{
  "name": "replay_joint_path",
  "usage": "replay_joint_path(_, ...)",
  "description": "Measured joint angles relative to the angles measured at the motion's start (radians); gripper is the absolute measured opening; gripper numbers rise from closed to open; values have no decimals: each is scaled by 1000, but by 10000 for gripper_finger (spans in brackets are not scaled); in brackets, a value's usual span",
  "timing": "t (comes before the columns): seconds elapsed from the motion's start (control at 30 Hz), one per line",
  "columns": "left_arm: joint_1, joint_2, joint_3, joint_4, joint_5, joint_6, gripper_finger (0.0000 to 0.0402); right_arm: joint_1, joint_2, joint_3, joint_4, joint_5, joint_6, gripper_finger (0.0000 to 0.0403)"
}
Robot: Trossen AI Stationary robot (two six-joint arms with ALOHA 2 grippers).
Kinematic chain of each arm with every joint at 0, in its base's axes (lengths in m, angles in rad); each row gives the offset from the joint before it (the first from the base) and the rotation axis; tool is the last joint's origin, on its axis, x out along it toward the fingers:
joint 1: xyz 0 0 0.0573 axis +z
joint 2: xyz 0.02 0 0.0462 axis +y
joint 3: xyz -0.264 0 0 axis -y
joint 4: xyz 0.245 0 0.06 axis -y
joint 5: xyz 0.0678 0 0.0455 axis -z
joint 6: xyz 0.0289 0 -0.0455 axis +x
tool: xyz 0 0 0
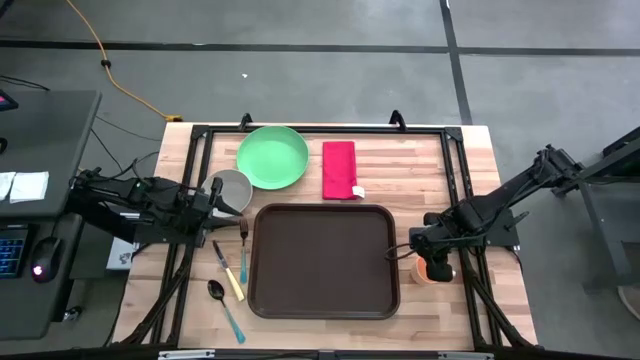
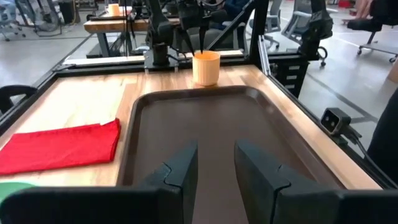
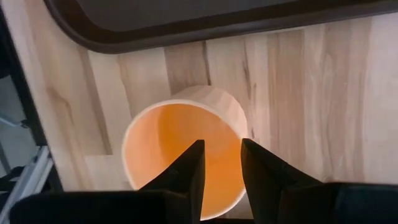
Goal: Set up tray
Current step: Put the orange mug on the black serving tray
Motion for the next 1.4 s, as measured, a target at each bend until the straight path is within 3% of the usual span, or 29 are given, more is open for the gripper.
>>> replay_joint_path(0.6,0,0,0,1,0,0,136,0,0,0,-59,10,-71,83)
replay_joint_path(0.93,0,0,0,4,0,-3,136,0,-1,-143,16,-67,-23,83)
replay_joint_path(1.4,0,0,0,19,0,-3,136,0,-2,-151,70,-85,-19,70)
